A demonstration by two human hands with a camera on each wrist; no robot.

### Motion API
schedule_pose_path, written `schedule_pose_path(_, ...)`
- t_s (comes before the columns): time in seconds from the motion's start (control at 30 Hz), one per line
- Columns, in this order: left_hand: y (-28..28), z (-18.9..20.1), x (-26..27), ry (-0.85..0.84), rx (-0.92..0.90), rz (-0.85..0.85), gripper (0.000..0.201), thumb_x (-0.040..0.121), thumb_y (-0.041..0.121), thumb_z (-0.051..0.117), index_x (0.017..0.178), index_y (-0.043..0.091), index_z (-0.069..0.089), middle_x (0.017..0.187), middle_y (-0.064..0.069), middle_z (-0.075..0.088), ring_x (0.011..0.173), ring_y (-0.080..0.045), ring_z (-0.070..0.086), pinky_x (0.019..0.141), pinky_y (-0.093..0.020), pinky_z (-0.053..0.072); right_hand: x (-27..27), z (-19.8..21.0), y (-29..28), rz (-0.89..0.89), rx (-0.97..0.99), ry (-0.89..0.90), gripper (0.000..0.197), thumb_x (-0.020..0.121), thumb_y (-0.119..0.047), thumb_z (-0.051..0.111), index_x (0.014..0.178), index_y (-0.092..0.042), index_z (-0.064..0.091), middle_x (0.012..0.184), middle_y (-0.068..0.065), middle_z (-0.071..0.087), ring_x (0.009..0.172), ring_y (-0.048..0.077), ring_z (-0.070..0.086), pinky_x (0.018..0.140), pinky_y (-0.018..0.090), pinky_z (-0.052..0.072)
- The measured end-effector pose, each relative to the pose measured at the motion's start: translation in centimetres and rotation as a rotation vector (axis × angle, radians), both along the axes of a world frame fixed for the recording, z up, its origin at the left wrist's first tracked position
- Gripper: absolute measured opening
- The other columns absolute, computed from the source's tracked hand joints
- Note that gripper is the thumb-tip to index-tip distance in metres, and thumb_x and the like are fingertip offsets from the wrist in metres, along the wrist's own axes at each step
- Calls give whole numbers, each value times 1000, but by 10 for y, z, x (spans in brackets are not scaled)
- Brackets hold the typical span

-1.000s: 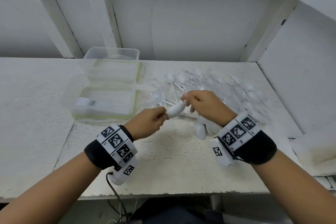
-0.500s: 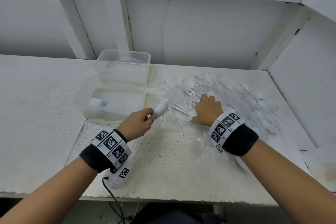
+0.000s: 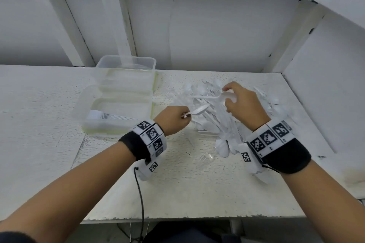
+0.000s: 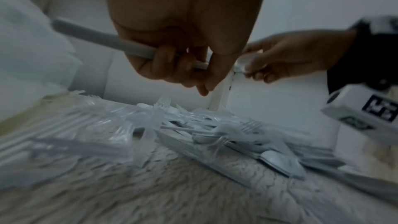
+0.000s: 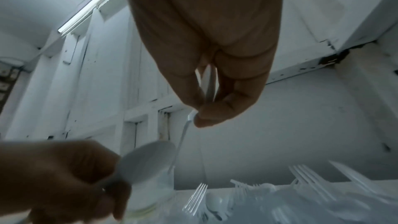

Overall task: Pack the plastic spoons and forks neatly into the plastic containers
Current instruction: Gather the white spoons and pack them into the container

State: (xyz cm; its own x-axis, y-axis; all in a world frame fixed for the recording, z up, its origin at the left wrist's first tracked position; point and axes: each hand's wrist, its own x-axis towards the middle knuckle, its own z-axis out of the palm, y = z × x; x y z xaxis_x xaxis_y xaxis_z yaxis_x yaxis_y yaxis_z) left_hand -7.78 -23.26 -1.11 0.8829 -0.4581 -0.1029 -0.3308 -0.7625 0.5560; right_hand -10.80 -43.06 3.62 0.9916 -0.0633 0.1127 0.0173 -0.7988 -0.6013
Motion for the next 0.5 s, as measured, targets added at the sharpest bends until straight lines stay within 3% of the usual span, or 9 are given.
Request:
schedule_pose_path(0.1, -17, -8, 15, 19, 99, -128, 28, 94, 16, 48, 117, 11, 62, 119, -9, 57, 108, -24, 54, 89, -27, 40, -3, 5, -9, -97, 260, -116, 16, 85, -12, 59, 99, -19, 57, 79, 5, 63, 66, 19, 59, 54, 27, 47)
schedule_pose_path(0.17, -25, -14, 22, 35, 208, -177, 34, 94, 16, 48, 127, 13, 56, 131, -8, 49, 118, -24, 50, 99, -30, 38, -4, 6, -12, -145, 377, -174, 7, 84, -13, 63, 84, -20, 61, 75, -1, 62, 64, 13, 53, 60, 29, 46)
schedule_pose_path(0.3, -31, -23, 25, 19, 414, -216, 36, 93, 21, 49, 128, 15, 52, 128, -8, 46, 113, -27, 53, 88, -32, 43, -6, 4, -12, -212, 614, -160, 12, 88, -13, 58, 78, -19, 56, 82, 12, 64, 78, 22, 62, 79, 44, 53)
schedule_pose_path(0.4, -29, -27, 24, 8, 382, -205, 28, 93, 21, 49, 119, 13, 55, 120, -9, 48, 104, -28, 55, 83, -32, 45, -8, 4, -10, -203, 734, -125, 13, 97, -16, 45, 87, -25, 44, 86, 10, 69, 82, 16, 69, 77, 31, 52)
schedule_pose_path(0.5, -24, -23, 23, -7, 233, -203, 24, 94, 21, 49, 113, 10, 59, 115, -10, 53, 104, -27, 55, 86, -32, 43, -11, 11, -8, -148, 743, -126, 16, 101, -21, 33, 89, -30, 36, 71, 6, 67, 73, 18, 69, 71, 26, 51)
